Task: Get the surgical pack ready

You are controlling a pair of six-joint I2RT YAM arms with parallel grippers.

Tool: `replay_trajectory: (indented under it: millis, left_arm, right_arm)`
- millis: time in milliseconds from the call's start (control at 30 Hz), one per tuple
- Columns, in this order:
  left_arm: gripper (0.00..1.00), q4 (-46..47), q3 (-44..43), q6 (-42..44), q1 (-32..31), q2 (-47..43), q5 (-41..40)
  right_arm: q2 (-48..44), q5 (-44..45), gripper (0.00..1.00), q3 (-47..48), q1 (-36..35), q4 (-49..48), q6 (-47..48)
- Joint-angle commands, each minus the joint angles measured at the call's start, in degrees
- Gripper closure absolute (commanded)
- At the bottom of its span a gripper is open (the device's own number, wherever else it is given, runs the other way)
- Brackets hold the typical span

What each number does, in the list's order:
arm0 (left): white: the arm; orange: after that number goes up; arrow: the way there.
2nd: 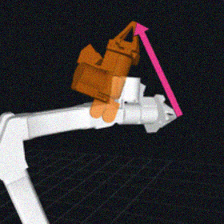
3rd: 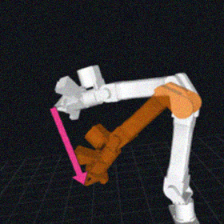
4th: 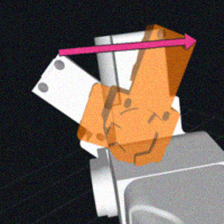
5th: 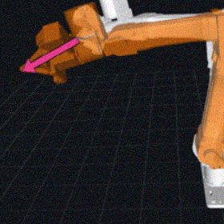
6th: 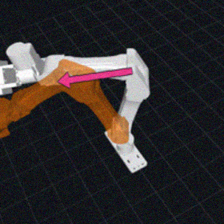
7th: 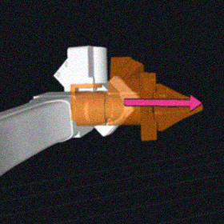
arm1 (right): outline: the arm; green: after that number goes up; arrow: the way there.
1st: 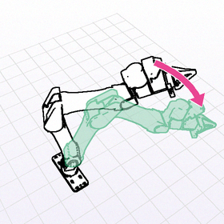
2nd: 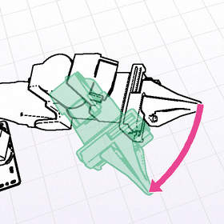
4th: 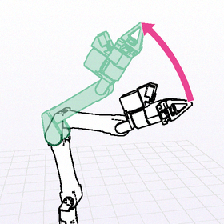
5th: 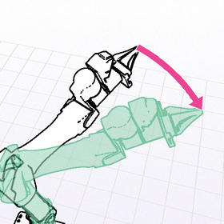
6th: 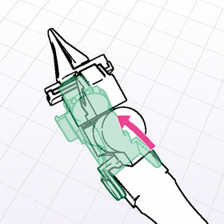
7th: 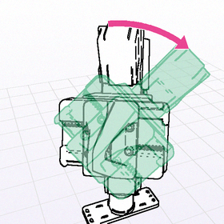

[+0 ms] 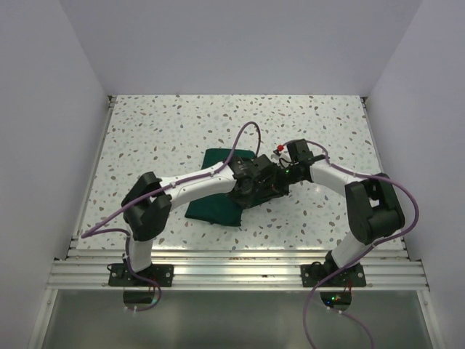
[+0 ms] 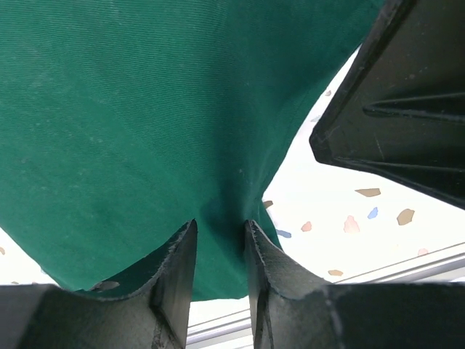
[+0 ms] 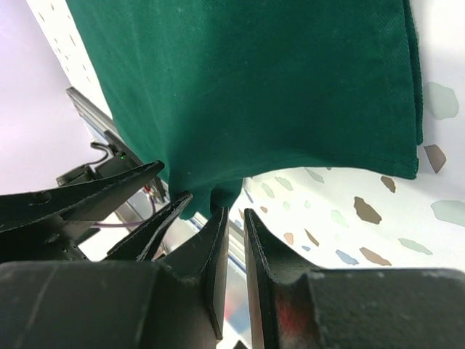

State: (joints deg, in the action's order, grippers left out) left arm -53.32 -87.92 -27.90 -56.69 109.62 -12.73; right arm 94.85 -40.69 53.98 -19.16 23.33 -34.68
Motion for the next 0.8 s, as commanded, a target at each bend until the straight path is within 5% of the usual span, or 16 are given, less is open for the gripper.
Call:
replay_trajectory:
  millis: [0, 333, 533, 767]
  left_arm:
    - [0.65, 1.99, 0.03, 0.21, 0.17, 0.85, 1.04]
    - [0.67, 2.78, -0.15, 1.01, 0.17, 3.58, 2.8]
    - [0.5, 1.64, -1.11, -0.05, -0.18, 2.88, 2.63]
    - [0.47, -1.78, -3.48, -0.66, -2.46, 6.38, -2.72]
  right_arm:
    - [-3.09, -1.32, 0.81, -0.71, 0.26, 1.28, 1.36]
    - [-6.08, -0.71, 0.81, -2.73, 0.17, 3.12, 2.95]
    - [-6.26, -0.88, 0.81, -3.88, 0.26, 3.03, 3.21]
    - [-5.64, -0.97, 0.81, -4.23, 0.17, 2.42, 3.21]
